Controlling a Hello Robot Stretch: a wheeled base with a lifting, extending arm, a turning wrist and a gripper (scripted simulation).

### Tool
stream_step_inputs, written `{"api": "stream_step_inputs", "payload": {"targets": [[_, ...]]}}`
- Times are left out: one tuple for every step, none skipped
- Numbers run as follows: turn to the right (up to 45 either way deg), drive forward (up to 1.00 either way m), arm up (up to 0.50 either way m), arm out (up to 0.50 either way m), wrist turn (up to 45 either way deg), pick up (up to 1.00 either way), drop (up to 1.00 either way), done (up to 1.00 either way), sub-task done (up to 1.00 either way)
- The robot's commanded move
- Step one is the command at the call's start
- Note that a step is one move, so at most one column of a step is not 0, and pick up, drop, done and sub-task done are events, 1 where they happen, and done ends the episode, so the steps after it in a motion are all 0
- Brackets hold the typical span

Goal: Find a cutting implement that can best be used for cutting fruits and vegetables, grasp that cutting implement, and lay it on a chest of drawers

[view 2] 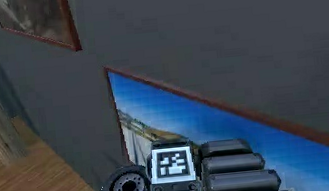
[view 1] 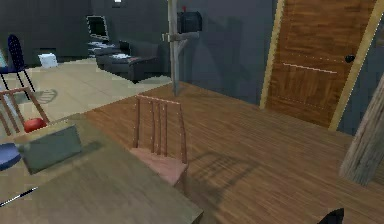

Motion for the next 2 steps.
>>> {"api": "stream_step_inputs", "payload": {"targets": [[21.0,0.00,0.00,0.00,0.0,0.00,0.00,0.00,0.00],[0.0,0.45,0.00,0.00,0.0,0.00,0.00,0.00,0.00]]}}
